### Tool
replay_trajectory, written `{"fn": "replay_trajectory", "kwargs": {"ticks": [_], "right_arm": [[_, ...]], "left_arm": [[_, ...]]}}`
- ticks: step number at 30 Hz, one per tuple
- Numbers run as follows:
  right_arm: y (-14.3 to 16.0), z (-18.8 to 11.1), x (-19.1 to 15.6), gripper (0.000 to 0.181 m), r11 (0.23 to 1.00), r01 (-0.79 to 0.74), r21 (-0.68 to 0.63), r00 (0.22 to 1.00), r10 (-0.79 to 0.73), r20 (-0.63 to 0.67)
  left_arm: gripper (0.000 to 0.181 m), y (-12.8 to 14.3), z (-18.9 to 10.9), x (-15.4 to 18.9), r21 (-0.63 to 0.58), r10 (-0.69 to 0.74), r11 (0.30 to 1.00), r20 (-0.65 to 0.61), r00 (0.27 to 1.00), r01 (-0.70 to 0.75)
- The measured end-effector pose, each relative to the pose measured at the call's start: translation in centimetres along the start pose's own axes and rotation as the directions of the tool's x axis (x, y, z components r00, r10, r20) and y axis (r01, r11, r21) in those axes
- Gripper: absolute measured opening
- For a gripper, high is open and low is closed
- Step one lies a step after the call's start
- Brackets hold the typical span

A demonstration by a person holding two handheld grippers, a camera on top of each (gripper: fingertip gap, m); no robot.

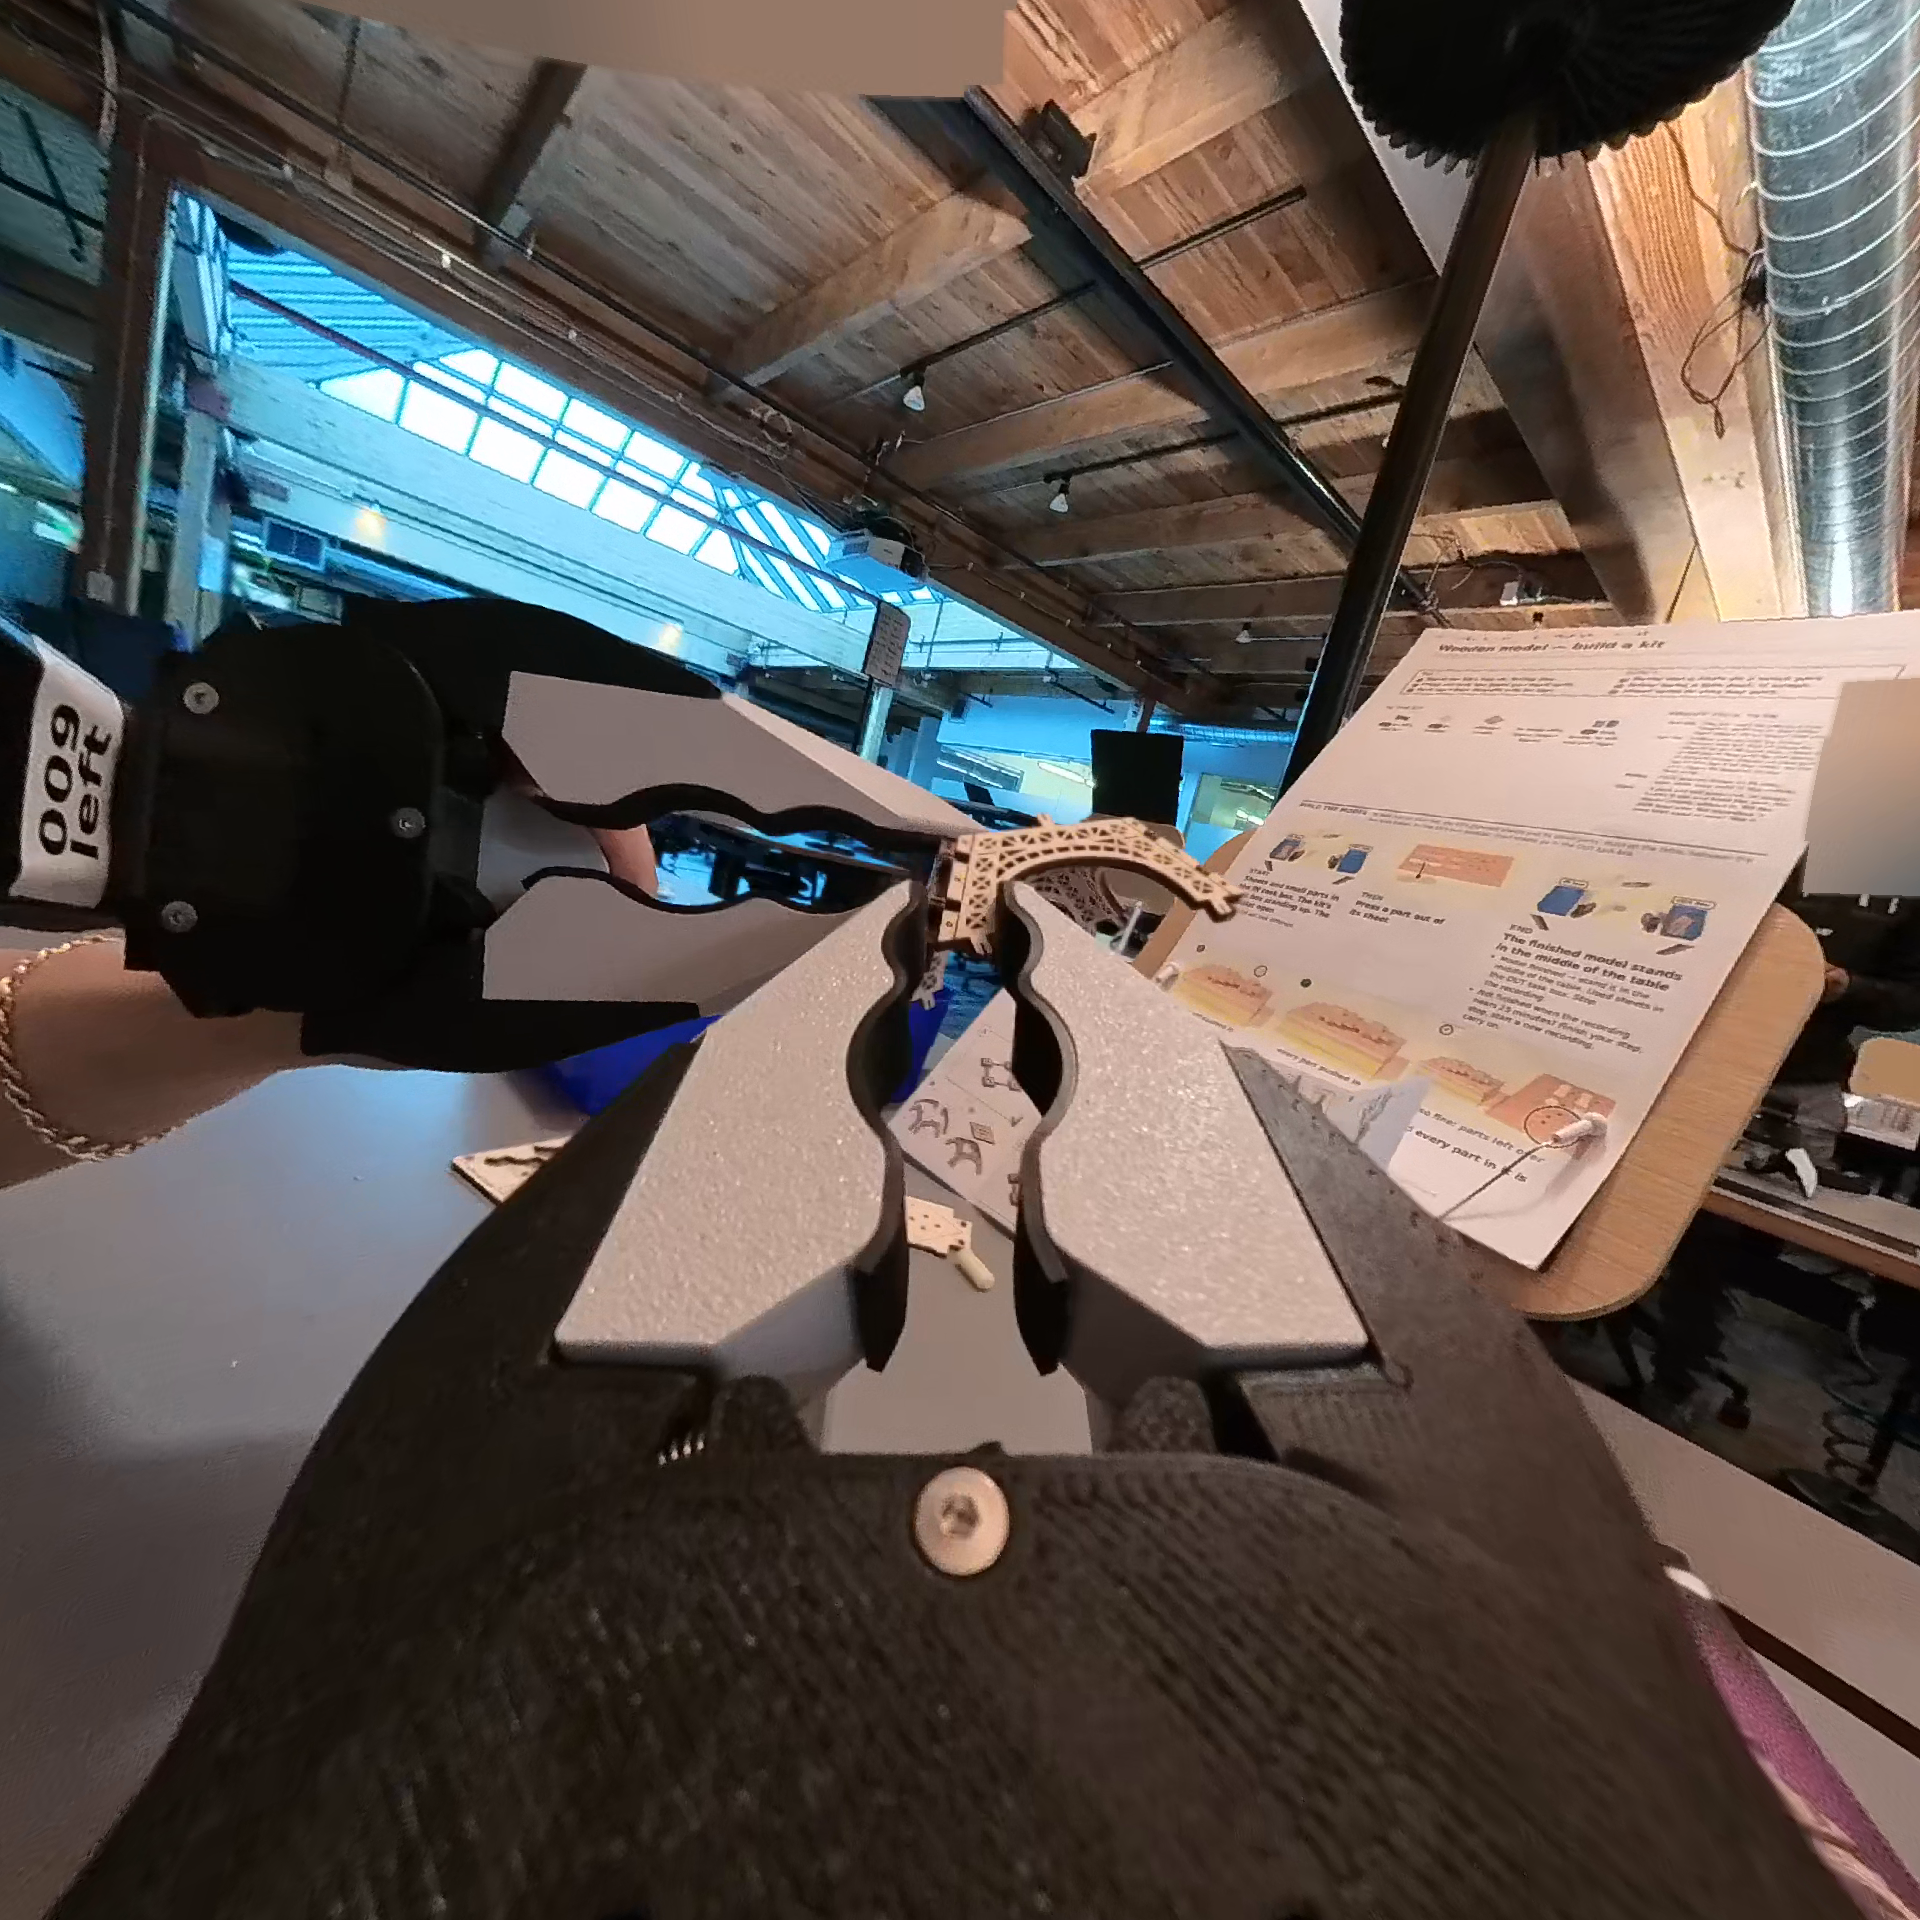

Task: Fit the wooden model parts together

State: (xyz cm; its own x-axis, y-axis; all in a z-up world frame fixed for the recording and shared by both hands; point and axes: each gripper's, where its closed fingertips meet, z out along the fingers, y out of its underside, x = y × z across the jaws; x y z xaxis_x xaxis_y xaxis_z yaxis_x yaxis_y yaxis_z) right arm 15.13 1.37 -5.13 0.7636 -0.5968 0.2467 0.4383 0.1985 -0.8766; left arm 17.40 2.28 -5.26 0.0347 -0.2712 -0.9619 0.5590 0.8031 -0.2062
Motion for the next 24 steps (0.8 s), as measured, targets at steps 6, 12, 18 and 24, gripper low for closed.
{"fn": "replay_trajectory", "kwargs": {"ticks": [6,12,18,24], "right_arm": [[-0.3,-0.1,0.0,0.011,1.0,-0.009,0.015,1.0,0.009,0.004],[-0.4,-0.1,0.0,0.01,0.997,0.07,0.009,0.997,-0.07,-0.007],[-0.3,-0.2,0.0,0.009,0.991,0.132,-0.017,0.991,-0.132,-0.021],[1.7,0.2,-0.6,0.0,0.985,0.121,-0.125,0.993,-0.121,0.008]], "left_arm": [[0.008,-0.2,0.0,-0.1,0.011,0.001,1.0,0.013,1.0,-0.001],[0.008,-0.2,0.0,0.0,0.014,-0.016,1.0,0.007,1.0,0.016],[0.008,-0.1,0.0,0.2,0.008,-0.011,1.0,0.001,1.0,0.011],[0.003,-1.0,-0.3,0.2,0.058,0.002,0.998,0.04,0.999,-0.004]]}}
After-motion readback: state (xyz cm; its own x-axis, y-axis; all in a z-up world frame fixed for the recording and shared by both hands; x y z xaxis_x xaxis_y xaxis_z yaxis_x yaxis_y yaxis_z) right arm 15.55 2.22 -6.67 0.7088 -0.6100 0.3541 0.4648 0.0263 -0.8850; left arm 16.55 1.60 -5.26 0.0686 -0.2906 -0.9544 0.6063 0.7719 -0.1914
